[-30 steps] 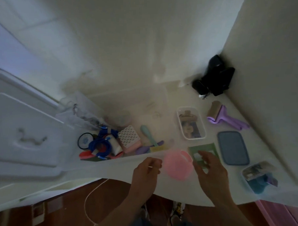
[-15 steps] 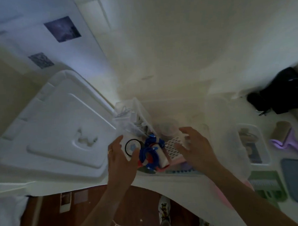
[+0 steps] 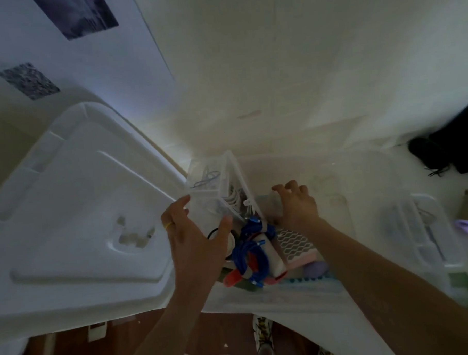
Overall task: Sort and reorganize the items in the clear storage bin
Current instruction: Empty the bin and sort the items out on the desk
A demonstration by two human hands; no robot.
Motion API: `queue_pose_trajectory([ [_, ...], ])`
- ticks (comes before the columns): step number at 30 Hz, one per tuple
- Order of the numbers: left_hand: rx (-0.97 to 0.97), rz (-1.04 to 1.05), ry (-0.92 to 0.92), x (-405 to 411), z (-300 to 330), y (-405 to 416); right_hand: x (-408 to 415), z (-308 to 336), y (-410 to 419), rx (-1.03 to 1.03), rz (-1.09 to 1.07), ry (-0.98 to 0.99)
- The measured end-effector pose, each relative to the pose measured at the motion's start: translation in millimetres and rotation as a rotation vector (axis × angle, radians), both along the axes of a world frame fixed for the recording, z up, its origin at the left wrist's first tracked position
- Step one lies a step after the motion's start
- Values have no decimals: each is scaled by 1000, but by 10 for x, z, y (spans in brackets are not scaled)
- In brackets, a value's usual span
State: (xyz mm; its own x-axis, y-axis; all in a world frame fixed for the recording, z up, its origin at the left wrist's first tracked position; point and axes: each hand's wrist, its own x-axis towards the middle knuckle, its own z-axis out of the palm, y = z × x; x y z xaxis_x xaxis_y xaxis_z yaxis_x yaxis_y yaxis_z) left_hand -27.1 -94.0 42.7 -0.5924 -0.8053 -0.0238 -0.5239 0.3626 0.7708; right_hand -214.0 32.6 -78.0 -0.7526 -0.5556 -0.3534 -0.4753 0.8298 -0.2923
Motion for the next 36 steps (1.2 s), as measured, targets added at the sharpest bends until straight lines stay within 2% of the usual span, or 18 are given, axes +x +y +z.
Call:
queue_pose_trajectory([
  [6, 41, 22, 13, -27, 27, -32, -155, 2, 335, -93, -188, -44],
  [9, -38, 49, 80, -8, 70, -12, -255, -14, 545, -114, -252, -115],
  [12, -152, 9, 148, -6, 156, 97, -305, 57, 707, -149, -297, -71],
  [16, -129, -139, 204, -41, 254, 362, -263, 380, 964, -251, -280, 37],
  [22, 152, -563, 47, -169, 46, 1031, 229, 1215, 1469, -345, -220, 70],
  [24, 163, -662, 60, -239, -42, 1339, 433, 1381, 1606, -383, -196, 37],
  [29, 125, -689, 100, -377, -203, 1806, 673, 1494, 1959, -452, -150, 23],
  [36, 111, -774, 170, -421, -43, 2299, 787, 1545, 2762, -672, -273, 61],
])
